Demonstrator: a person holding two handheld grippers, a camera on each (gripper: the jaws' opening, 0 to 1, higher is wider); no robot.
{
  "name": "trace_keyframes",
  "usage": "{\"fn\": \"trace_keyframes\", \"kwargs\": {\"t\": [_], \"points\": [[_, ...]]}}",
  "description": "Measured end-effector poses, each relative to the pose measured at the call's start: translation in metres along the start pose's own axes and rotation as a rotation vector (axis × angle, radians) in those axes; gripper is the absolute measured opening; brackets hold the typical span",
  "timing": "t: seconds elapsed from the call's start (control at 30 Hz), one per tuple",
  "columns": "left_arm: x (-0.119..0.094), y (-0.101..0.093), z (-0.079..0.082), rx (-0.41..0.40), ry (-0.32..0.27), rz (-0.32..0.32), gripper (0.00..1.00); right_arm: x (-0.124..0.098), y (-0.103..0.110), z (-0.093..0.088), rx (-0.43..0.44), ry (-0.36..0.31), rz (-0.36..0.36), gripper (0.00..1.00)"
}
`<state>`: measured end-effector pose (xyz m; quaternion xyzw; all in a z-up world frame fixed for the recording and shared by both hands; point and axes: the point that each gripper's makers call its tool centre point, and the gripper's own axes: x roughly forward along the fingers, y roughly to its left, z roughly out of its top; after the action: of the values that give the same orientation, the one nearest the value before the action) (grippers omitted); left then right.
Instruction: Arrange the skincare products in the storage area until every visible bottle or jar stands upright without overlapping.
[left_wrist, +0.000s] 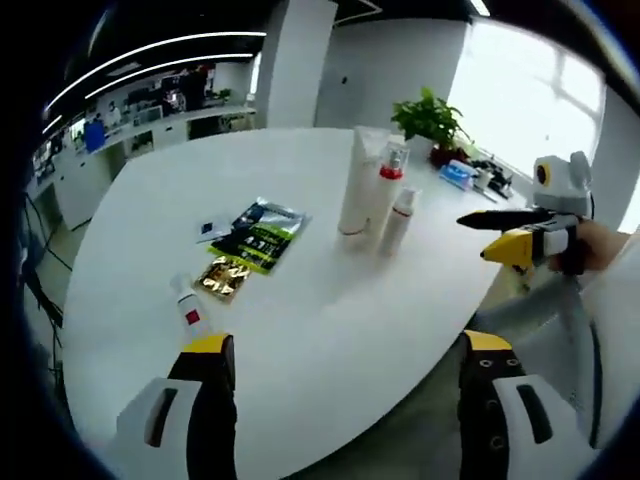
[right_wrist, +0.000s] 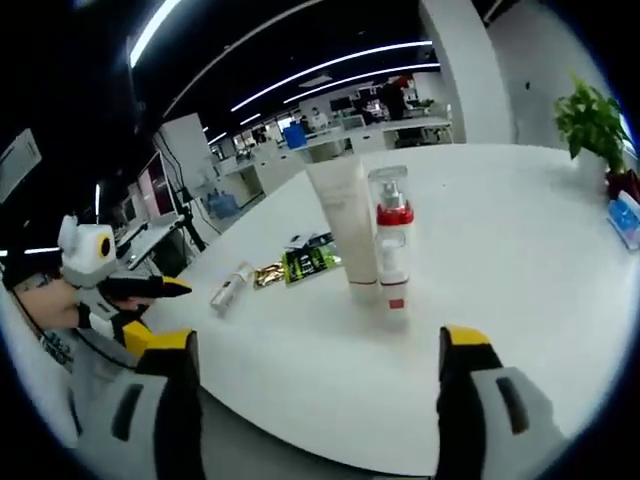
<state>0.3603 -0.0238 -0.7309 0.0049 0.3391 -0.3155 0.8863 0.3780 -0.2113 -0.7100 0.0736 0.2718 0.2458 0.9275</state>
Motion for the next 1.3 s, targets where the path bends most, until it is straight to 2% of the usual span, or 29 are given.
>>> {"fn": "trace_keyframes", "kwargs": {"t": [0.2,0.47,0.87,1.1,1.3], "points": [[-0.015,0.006,-0.009,-0.053,0.006,0.046,0.97,-0.001,0.005,-0.002,0.004,-0.006,0.006,1.00],[-0.023,0.012,-0.018,-0.083,0.021,0.064,0.97,-0.002,0.000,-0.002,0.014,-0.015,-0.011,1.00],[-0.022,0.020,-0.015,-0.085,0.028,0.080,0.97,0.001,-0.001,-0.007,0.003,0.000,-0.020,1.00],[-0.018,0.035,-0.010,-0.127,0.043,0.101,0.96,0.002,-0.002,-0.008,0.009,0.008,-0.021,1.00],[-0.008,0.044,-0.014,-0.131,0.100,0.101,0.92,0.003,-0.003,-0.009,0.005,0.010,-0.029,1.00]]}}
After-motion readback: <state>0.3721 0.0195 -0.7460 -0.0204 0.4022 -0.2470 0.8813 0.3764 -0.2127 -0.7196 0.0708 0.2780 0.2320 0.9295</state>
